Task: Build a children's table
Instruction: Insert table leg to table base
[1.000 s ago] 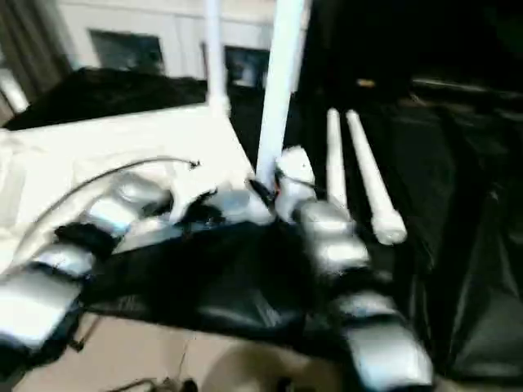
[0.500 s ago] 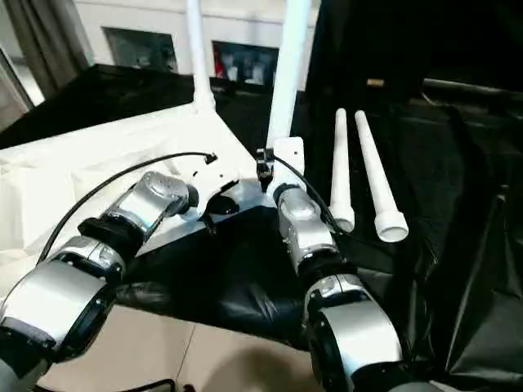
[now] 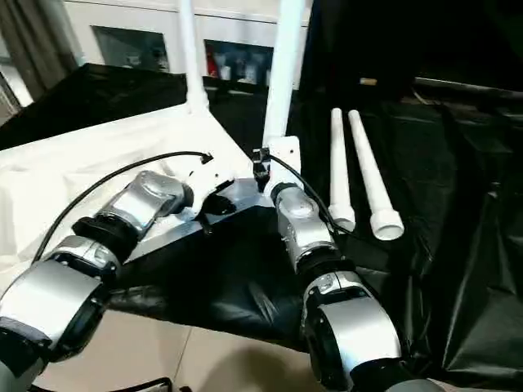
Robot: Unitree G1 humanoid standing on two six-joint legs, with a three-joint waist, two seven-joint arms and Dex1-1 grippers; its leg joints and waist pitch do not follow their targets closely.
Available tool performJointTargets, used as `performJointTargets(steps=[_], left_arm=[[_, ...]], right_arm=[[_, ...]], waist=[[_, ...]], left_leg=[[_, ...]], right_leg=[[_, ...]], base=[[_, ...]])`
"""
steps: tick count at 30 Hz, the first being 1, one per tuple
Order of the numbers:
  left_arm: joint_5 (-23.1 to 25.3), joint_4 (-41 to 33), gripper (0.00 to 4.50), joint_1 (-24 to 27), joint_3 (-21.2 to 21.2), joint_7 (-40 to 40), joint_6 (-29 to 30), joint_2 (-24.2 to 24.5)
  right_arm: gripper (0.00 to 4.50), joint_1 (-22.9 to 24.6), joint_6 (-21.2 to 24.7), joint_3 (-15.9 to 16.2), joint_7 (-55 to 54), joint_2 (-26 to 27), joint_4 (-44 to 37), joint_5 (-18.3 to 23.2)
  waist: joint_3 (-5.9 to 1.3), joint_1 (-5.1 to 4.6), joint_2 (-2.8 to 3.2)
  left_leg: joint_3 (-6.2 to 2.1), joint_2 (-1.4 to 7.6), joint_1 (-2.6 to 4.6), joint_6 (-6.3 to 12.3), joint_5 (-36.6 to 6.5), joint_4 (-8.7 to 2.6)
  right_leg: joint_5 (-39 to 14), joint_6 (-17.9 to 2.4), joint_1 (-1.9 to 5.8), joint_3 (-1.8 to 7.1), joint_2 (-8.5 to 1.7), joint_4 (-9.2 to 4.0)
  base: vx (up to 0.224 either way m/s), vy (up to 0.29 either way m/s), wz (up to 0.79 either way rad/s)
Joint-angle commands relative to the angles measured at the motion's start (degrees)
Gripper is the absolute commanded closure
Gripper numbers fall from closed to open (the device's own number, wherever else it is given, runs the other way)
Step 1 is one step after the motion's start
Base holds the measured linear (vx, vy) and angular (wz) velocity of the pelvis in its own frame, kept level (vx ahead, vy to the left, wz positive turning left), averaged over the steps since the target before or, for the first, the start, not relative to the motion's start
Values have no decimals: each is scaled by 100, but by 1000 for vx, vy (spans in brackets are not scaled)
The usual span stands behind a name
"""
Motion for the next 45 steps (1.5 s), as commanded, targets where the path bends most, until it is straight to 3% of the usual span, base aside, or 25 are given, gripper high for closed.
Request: performJointTargets(steps=[1,4,6,7,9,11,13,15,20,22,23,24,26,30,35,36,42,45], left_arm=[[47,-68,450,28,-49,48,-104,1],[11,-204,450,91,-59,-173,-274,56],[5,-294,450,143,-76,-314,-448,100],[5,-298,450,146,-77,-319,-461,103],[-13,-356,450,179,-72,-393,-568,127],[-83,-554,450,276,-67,-609,-700,195],[-113,-651,450,330,-75,-733,-811,248],[-221,-881,450,512,-112,-1146,-1212,369],[-327,-1105,450,756,-176,-1727,-1542,550],[-420,-1286,450,923,-210,-2142,-1672,696],[-420,-1286,450,923,-210,-2142,-1672,696],[-490,-1395,450,1011,-227,-2402,-1721,763],[-530,-1443,450,1050,-230,-2524,-1763,787],[-693,-1680,450,1200,-262,-3106,-1719,872],[-658,-1692,450,1209,-290,-3167,-1744,906],[-659,-1699,450,1211,-291,-3181,-1744,915],[-632,-1693,450,1193,-258,-3163,-1739,891],[-624,-1697,450,1193,-255,-3161,-1731,885]], right_arm=[[173,254,406,57,305,206,569,46],[151,155,201,-45,582,185,511,131],[134,109,132,-73,841,140,422,186],[126,108,128,-72,852,138,418,187],[105,95,78,-53,1021,86,360,185],[97,127,58,60,1466,-36,165,152],[78,158,88,149,1785,-126,24,123],[78,337,143,368,2518,-394,-427,83],[78,798,268,636,3864,-931,-1435,284],[78,1230,397,938,4832,-1463,-2181,338],[78,1230,397,938,4832,-1463,-2181,338],[78,1433,458,1075,5191,-1738,-2486,308],[78,1506,501,1116,5306,-1835,-2603,299],[78,1789,821,1176,5671,-2086,-3170,398],[78,1881,910,1207,5635,-2110,-3316,396],[78,1929,962,1220,5640,-2134,-3413,408],[103,2025,1094,1166,5641,-2145,-3562,437],[138,2068,1121,1181,5635,-2138,-3574,427]], waist=[[-233,-9,43],[-272,-2,42],[-321,-4,30],[-321,-4,30],[-410,0,33],[-426,8,11],[-443,12,21],[-472,19,-7],[-503,123,3],[-508,179,5],[-493,195,-5],[-456,224,2],[-439,221,3],[-414,216,36],[-432,208,25],[-447,222,59],[-488,245,48],[-491,281,49]], left_leg=[[-119,340,5,116,-1771,-436],[-99,345,-7,210,-1483,-409],[-76,343,-10,312,-1149,-366],[-76,343,-10,312,-1149,-366],[-63,324,-43,607,-281,-254],[-49,303,-68,859,-120,-209],[-44,314,-59,1049,24,-172],[-47,315,-78,1243,360,-112],[-29,353,-81,1518,590,-14],[-24,359,-76,1529,551,16],[-25,360,-86,1516,499,12],[-26,382,-97,1362,107,-27],[-17,392,-89,1157,-275,-57],[15,397,-72,723,-790,-112],[51,387,-69,575,-698,-102],[50,384,-66,591,-600,-87],[57,360,-78,738,-330,-32],[59,362,-74,760,-336,-23]], right_leg=[[-1452,-1171,101,342,-431,-570],[-1002,-1302,129,334,-434,-525],[-429,-1454,160,327,-422,-460],[-429,-1454,160,327,-422,-460],[1058,-1688,208,296,-398,-285],[1562,-1799,224,276,-395,-246],[1852,-1868,219,267,-395,-209],[2211,-1936,239,240,-369,-143],[2554,-1957,206,212,-360,-62],[2481,-1935,181,212,-360,-56],[2420,-1925,178,214,-360,-58],[1847,-1905,159,219,-387,-109],[1266,-1889,142,239,-396,-149],[498,-1783,132,265,-393,-216],[527,-1701,117,269,-381,-212],[681,-1709,112,267,-383,-190],[1312,-1796,121,253,-363,-126],[1336,-1795,120,252,-364,-122]], base=[[0,0,0],[0,0,0],[0,0,0],[0,0,0],[0,0,0],[0,0,0],[0,0,0],[0,0,0],[0,0,0],[0,0,0],[0,0,0],[0,0,0],[0,0,0],[-13,1,0],[0,0,0],[0,0,0],[0,0,0],[0,0,0]])
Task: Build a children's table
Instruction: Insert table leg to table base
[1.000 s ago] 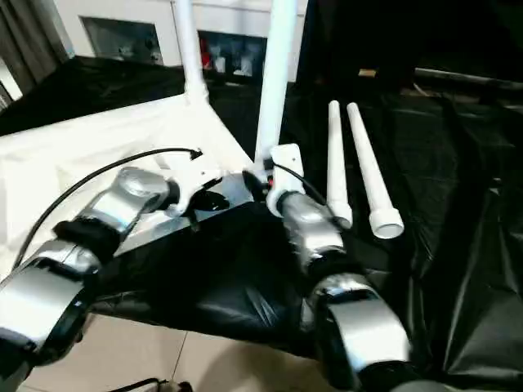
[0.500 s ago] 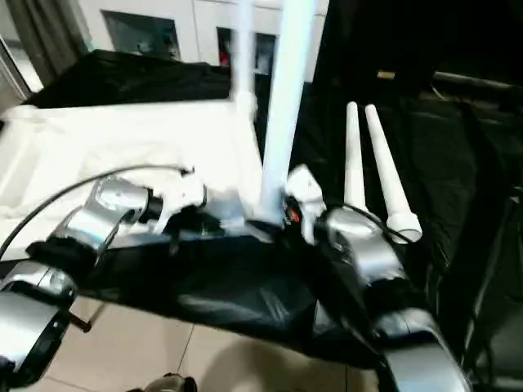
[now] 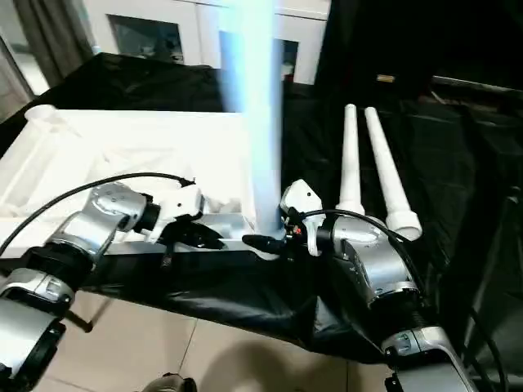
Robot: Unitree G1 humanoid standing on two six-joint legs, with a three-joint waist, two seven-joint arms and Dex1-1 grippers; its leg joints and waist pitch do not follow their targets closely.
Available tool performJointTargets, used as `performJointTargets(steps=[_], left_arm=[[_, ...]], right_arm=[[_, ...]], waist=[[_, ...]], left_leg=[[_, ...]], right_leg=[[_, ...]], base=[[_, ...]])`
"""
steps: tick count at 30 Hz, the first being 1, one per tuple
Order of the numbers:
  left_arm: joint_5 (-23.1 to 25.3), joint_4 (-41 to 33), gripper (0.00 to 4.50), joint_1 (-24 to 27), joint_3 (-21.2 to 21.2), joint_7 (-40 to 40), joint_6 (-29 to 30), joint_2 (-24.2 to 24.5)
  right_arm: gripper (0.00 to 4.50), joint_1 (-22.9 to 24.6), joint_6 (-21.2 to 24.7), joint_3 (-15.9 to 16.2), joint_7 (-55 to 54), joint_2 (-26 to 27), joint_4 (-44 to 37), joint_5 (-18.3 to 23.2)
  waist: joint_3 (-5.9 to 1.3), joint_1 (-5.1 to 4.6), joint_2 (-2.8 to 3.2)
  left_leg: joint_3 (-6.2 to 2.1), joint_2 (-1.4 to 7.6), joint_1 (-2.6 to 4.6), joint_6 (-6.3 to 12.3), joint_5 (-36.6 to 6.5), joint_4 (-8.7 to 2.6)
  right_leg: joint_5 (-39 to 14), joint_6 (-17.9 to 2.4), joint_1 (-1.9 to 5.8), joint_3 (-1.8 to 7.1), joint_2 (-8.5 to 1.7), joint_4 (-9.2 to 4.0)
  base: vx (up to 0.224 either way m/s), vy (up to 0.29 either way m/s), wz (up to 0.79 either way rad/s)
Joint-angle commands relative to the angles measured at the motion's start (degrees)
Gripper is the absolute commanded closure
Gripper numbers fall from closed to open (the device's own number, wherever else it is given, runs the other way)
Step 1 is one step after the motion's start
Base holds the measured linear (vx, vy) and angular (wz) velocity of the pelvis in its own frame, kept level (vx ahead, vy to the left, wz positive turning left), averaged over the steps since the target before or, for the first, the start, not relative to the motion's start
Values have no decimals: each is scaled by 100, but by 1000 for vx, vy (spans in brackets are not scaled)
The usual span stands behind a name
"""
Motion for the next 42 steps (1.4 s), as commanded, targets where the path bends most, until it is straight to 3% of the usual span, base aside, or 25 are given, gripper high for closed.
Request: performJointTargets(steps=[1,6,13,19,22,25,26,28,31,36,42], left_arm=[[-65,-179,450,-10,-90,-168,-65,-79],[-49,-184,450,23,-100,-169,-75,-52],[-19,-135,450,21,-83,-92,-121,-21],[-56,-104,450,15,-8,50,-180,-22],[-112,-93,450,6,59,97,-195,-18],[-124,-91,450,3,85,122,-197,-4],[-128,-113,450,13,88,104,-190,28],[-131,-137,450,27,87,84,-193,66],[-132,-141,450,30,87,76,-202,99],[-111,-119,450,32,93,80,-244,143],[-104,-85,450,10,95,39,-255,205]], right_arm=[[138,80,88,18,1,-35,-124,12],[161,188,163,7,-107,15,-113,33],[164,298,9,-139,-254,84,-26,116],[164,361,-46,-654,-512,311,257,557],[165,406,-172,-995,-661,491,561,849],[165,472,-425,-1046,-667,530,777,840],[165,546,-646,-999,-645,544,928,757],[165,607,-789,-959,-624,574,1004,715],[166,625,-886,-965,-622,618,1094,707],[166,641,-1249,-945,-589,626,1506,632],[166,571,-1395,-984,-649,575,1842,617]], waist=[[-489,-4,38],[-486,5,40],[-502,9,36],[-494,9,55],[-489,9,108],[-490,9,126],[-476,17,197],[-478,0,152],[-460,14,225],[-431,-3,250],[-429,-10,275]], left_leg=[[-94,261,194,542,-352,-328],[-101,263,195,413,-505,-341],[-103,250,182,456,-385,-319],[-104,262,183,407,-574,-332],[-110,259,188,298,-763,-338],[-117,258,184,222,-801,-343],[-127,252,176,208,-815,-345],[-125,238,166,242,-809,-342],[-133,233,153,332,-789,-333],[-138,251,168,272,-1052,-367],[-140,250,171,276,-1110,-375]], right_leg=[[1210,-1748,309,241,-347,-250],[950,-1705,311,238,-348,-262],[1132,-1711,322,236,-347,-238],[875,-1737,311,233,-357,-259],[722,-1735,302,234,-365,-267],[735,-1741,307,229,-365,-266],[795,-1735,298,223,-361,-264],[919,-1746,323,222,-353,-264],[905,-1754,315,216,-358,-262],[554,-1759,302,212,-353,-305],[636,-1792,302,210,-345,-300]], base=[[0,0,0],[0,0,0],[0,0,0],[0,0,0],[0,0,0],[0,0,0],[0,0,0],[0,0,0],[0,0,0],[0,0,0],[0,0,0]])
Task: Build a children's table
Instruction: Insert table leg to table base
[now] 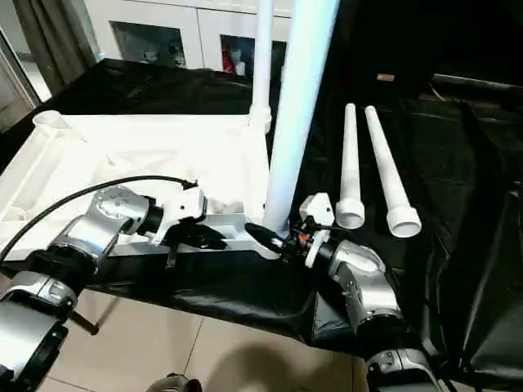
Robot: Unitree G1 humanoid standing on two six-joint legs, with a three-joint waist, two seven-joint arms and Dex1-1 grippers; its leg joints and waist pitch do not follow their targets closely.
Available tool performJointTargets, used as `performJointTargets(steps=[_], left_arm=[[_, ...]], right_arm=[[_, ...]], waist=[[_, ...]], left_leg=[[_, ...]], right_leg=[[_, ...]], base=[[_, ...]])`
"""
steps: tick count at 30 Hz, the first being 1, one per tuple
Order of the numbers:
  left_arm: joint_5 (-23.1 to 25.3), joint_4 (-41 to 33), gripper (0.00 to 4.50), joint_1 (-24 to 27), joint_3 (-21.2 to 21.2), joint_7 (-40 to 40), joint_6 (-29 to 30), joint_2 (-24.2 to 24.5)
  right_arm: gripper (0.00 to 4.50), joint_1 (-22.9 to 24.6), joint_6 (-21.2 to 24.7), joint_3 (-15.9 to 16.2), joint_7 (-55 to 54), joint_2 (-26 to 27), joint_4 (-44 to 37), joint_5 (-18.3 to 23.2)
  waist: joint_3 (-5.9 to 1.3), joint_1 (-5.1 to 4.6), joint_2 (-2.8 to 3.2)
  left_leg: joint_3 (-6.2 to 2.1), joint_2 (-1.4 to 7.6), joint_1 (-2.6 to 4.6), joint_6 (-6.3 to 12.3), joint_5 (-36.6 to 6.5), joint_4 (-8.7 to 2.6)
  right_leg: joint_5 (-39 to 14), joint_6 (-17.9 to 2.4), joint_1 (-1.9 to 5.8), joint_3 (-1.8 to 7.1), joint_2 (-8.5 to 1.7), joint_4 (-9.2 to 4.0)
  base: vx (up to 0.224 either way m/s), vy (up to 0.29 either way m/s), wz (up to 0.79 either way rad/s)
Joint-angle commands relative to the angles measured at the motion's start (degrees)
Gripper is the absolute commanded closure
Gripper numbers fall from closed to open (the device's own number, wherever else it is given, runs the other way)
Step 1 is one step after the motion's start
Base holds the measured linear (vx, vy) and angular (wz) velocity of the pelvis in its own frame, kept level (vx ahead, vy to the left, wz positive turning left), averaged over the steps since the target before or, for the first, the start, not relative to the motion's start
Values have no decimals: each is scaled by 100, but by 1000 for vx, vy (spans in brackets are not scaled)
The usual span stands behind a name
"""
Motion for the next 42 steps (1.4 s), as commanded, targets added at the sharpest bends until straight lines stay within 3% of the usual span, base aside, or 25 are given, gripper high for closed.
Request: performJointTargets(steps=[1,2,9,11,13,14,17,19,23,24,25,26,27,30,40,42], left_arm=[[-121,-110,450,-59,97,-202,-153,190],[-127,-106,450,-60,99,-207,-148,191],[-182,-129,450,-63,131,-198,5,148],[-188,-132,450,-65,142,-172,8,140],[-218,-138,450,-91,216,-12,-63,110],[-312,-129,450,-140,343,150,-38,53],[-737,-469,394,-156,558,-180,439,35],[-1228,-979,371,-130,812,-413,973,45],[-1884,-1725,345,-127,1187,-411,1633,17],[-2129,-1972,331,-173,1373,-198,1782,-97],[-2152,-1989,331,-180,1395,-152,1801,-123],[-2201,-2022,318,-196,1431,-61,1853,-189],[-2207,-2058,306,-198,1445,34,1904,-249],[-2098,-2091,287,-186,1424,391,1952,-452],[-1972,-1735,220,-404,1297,1124,1984,-988],[-2001,-1628,184,-490,1310,1189,1991,-1091]], right_arm=[[166,164,155,-154,-311,-183,585,-229],[166,126,136,-202,-404,-166,679,-203],[166,-125,347,-518,-1401,38,1036,-101],[166,-143,403,-536,-1410,72,1021,-57],[166,-169,441,-534,-1341,117,978,1],[166,-188,443,-513,-1285,134,982,14],[166,-207,453,-490,-1262,138,988,10],[166,-228,454,-457,-1254,133,1013,-5],[166,-288,531,-438,-1281,102,1073,-3],[166,-323,567,-398,-1270,83,1100,-27],[166,-332,572,-395,-1266,82,1105,-35],[166,-354,589,-388,-1254,81,1115,-50],[166,-376,601,-396,-1245,83,1123,-59],[166,-465,620,-417,-1243,91,1175,-79],[166,-547,635,-392,-1193,76,1223,-106],[166,-539,644,-391,-1182,79,1213,-125]], waist=[[-432,8,114],[-439,9,136],[-427,-95,127],[-435,-112,105],[-439,-96,121],[-460,-88,120],[-476,-58,126],[-459,-28,125],[-378,-6,109],[-364,5,108],[-372,13,112],[-364,-6,56],[-371,3,73],[-392,-27,49],[-404,-67,22],[-403,-79,18]], left_leg=[[-133,238,166,295,-1117,-421],[-136,240,170,278,-1158,-424],[-144,241,163,93,-1404,-476],[-145,238,159,92,-1400,-481],[-131,239,172,105,-1358,-464],[-123,245,186,115,-1303,-453],[-113,235,175,146,-1096,-429],[-90,245,197,99,-1146,-446],[-73,246,234,-25,-1748,-504],[-77,248,282,-111,-1975,-517],[-80,250,294,-129,-1966,-516],[-79,250,282,-115,-1890,-527],[-85,248,276,-108,-1820,-524],[-94,240,227,-13,-1474,-525],[-97,219,189,139,-1259,-501],[-98,218,184,175,-1221,-496]], right_leg=[[603,-1789,302,211,-349,-354],[542,-1792,303,211,-353,-356],[78,-1760,303,218,-363,-390],[11,-1734,321,217,-357,-402],[44,-1720,303,229,-362,-407],[143,-1738,297,231,-363,-398],[396,-1791,300,222,-358,-355],[369,-1892,273,212,-339,-364],[-701,-1722,254,236,-351,-455],[-1276,-1599,245,251,-374,-516],[-1326,-1575,243,258,-384,-536],[-1355,-1516,247,267,-369,-560],[-1340,-1494,256,265,-372,-548],[-1199,-1355,284,257,-359,-546],[-1059,-1336,301,248,-353,-564],[-1002,-1349,304,244,-357,-564]], base=[[0,0,0],[0,0,0],[0,0,0],[0,0,0],[0,0,0],[0,0,0],[0,0,0],[0,0,0],[0,0,0],[0,0,0],[0,0,0],[0,0,0],[0,0,0],[0,0,0],[0,0,0],[0,0,0]])
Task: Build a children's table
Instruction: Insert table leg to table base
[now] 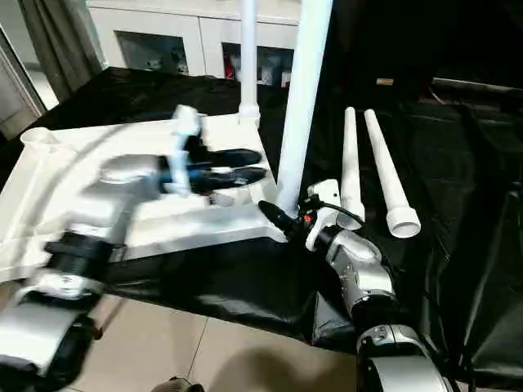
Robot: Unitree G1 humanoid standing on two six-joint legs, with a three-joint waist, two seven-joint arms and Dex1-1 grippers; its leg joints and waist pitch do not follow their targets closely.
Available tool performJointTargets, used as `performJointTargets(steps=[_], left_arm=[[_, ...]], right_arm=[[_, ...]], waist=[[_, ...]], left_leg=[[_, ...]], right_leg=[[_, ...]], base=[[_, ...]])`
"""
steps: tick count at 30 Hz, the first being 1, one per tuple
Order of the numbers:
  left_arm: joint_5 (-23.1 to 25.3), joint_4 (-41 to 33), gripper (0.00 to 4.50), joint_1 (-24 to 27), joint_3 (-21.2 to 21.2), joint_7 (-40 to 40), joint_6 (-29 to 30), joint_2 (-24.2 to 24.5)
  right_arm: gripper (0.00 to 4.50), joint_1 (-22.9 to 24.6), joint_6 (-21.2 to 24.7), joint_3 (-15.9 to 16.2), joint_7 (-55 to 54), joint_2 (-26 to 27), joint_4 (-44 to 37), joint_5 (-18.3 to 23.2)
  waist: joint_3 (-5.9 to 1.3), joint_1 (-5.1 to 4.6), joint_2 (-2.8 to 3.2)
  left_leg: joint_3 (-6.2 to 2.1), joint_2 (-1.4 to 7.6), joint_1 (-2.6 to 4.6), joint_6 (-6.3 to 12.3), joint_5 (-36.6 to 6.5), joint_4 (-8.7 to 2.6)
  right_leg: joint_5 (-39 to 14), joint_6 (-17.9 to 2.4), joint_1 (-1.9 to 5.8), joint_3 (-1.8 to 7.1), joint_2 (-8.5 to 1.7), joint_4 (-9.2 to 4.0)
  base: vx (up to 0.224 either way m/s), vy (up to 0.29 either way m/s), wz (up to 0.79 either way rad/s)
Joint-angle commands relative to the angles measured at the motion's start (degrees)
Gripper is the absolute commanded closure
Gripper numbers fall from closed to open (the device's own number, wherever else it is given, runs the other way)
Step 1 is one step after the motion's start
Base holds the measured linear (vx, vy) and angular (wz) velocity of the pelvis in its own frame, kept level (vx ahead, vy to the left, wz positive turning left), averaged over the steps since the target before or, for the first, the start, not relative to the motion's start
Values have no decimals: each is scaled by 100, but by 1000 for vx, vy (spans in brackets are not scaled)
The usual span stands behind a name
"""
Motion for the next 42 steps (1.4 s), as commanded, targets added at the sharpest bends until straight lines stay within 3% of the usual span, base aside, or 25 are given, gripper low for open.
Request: performJointTargets(steps=[1,3,5,8,11,17,22,24,26,29,32,34,36,38,42], left_arm=[[-5,71,181,-151,21,78,17,-55],[-81,77,177,-198,40,88,67,-172],[-165,68,140,-255,21,27,133,-312],[-200,163,135,-352,1,49,83,-458],[-249,302,96,-471,25,80,-22,-594],[-30,856,48,-835,166,723,-512,-835],[10,1173,9,-1026,297,984,-644,-851],[-195,1172,47,-1084,437,855,-459,-870],[-416,1133,41,-1115,513,673,-261,-878],[-444,1196,94,-1148,513,675,-299,-881],[-449,1259,97,-1182,555,705,-310,-894],[-450,1286,138,-1210,594,695,-274,-902],[-462,1270,138,-1216,594,662,-238,-895],[-477,1260,178,-1220,573,636,-225,-887],[-494,1237,207,-1227,531,549,-188,-884]], right_arm=[[166,148,248,24,-82,-69,300,-201],[166,144,246,24,-69,-77,320,-209],[167,149,249,33,-59,-80,327,-218],[167,152,248,50,-47,-79,329,-239],[167,155,248,89,-35,-78,323,-264],[167,127,266,103,-23,-71,324,-270],[167,112,274,100,-21,-70,320,-272],[167,109,272,95,-11,-81,318,-272],[167,99,265,91,-9,-91,328,-274],[167,88,259,95,-18,-93,342,-272],[167,77,253,96,-25,-92,353,-269],[167,63,246,87,-30,-93,366,-269],[167,53,245,82,-34,-93,371,-271],[167,44,241,80,-39,-95,380,-273],[167,29,254,80,-58,-102,388,-281]], waist=[[-371,0,-51],[-368,-1,-54],[-361,-4,-54],[-355,-3,-60],[-352,0,-63],[-368,-11,-64],[-382,-12,-78],[-384,0,-57],[-373,1,-44],[-364,-4,-44],[-361,-3,-44],[-355,-5,-37],[-359,-5,-33],[-356,-9,-33],[-348,-10,-28]], left_leg=[[-118,221,94,192,-1216,-448],[-120,223,87,219,-1204,-448],[-115,225,91,233,-1236,-451],[-114,228,99,239,-1300,-455],[-118,224,93,247,-1297,-458],[-128,226,75,296,-1218,-448],[-121,203,56,452,-960,-412],[-116,214,68,473,-939,-410],[-114,225,77,445,-1039,-426],[-116,232,83,396,-1203,-439],[-121,229,77,375,-1221,-445],[-124,234,79,362,-1245,-454],[-125,237,81,351,-1241,-455],[-124,238,81,340,-1272,-459],[-120,237,84,323,-1333,-465]], right_leg=[[-1010,-1336,203,240,-352,-508],[-1004,-1352,209,238,-357,-510],[-1067,-1363,202,237,-357,-521],[-1152,-1362,193,238,-354,-537],[-1205,-1330,199,239,-360,-547],[-911,-1359,222,232,-360,-532],[-657,-1382,242,219,-361,-513],[-630,-1435,234,215,-363,-506],[-704,-1493,223,208,-353,-507],[-833,-1494,219,218,-359,-526],[-914,-1452,228,219,-370,-538],[-963,-1436,222,219,-367,-543],[-947,-1443,222,222,-371,-543],[-925,-1451,219,221,-366,-542],[-1001,-1458,213,224,-368,-551]], base=[[0,0,0],[0,0,0],[0,0,0],[0,0,0],[0,0,0],[0,0,0],[0,0,0],[0,0,0],[0,0,0],[0,0,0],[0,0,0],[0,0,0],[0,0,0],[0,0,0],[0,0,0]])
